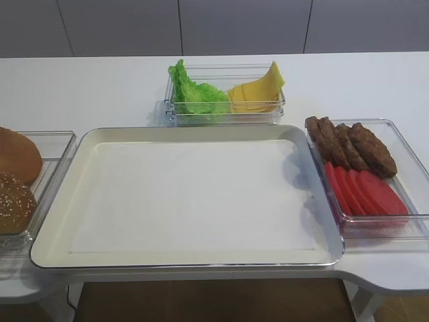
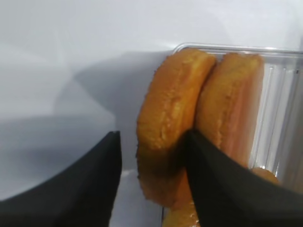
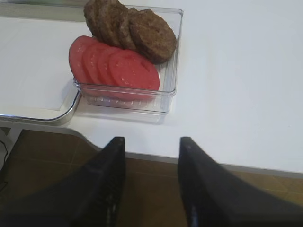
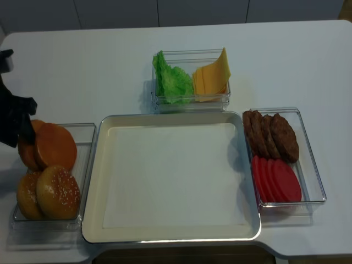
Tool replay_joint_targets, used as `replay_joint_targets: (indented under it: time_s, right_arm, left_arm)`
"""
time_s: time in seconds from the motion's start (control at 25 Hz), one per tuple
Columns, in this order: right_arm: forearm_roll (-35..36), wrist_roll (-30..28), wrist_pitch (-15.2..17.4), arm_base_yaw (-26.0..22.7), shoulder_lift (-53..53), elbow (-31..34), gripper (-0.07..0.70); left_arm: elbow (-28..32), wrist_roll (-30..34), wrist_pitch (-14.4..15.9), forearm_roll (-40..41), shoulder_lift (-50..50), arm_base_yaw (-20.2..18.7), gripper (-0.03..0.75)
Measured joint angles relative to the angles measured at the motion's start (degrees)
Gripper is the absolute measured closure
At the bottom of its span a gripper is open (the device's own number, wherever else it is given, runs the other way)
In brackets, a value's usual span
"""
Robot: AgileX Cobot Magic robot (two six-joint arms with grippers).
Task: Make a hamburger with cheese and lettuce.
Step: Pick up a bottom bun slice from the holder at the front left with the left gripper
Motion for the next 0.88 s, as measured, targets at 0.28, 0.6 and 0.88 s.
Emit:
replay_joint_targets:
  time_s: [0.28, 0.6, 0.88]
  right_arm:
    - [0.0, 0.0, 0.0, 0.0, 0.0, 0.0, 0.332]
    - [0.0, 0.1, 0.0, 0.0, 0.0, 0.0, 0.332]
    - [0.0, 0.1, 0.0, 0.0, 0.0, 0.0, 0.332]
  left_arm:
    - [-0.1, 1.3, -0.1, -2.2, 0.2, 0.1, 0.468]
    - [-0.2, 1.6, 0.1, -3.4, 0.2, 0.1, 0.576]
    - [-0.3, 1.5, 0.1, -3.6, 0.2, 0.1, 0.582]
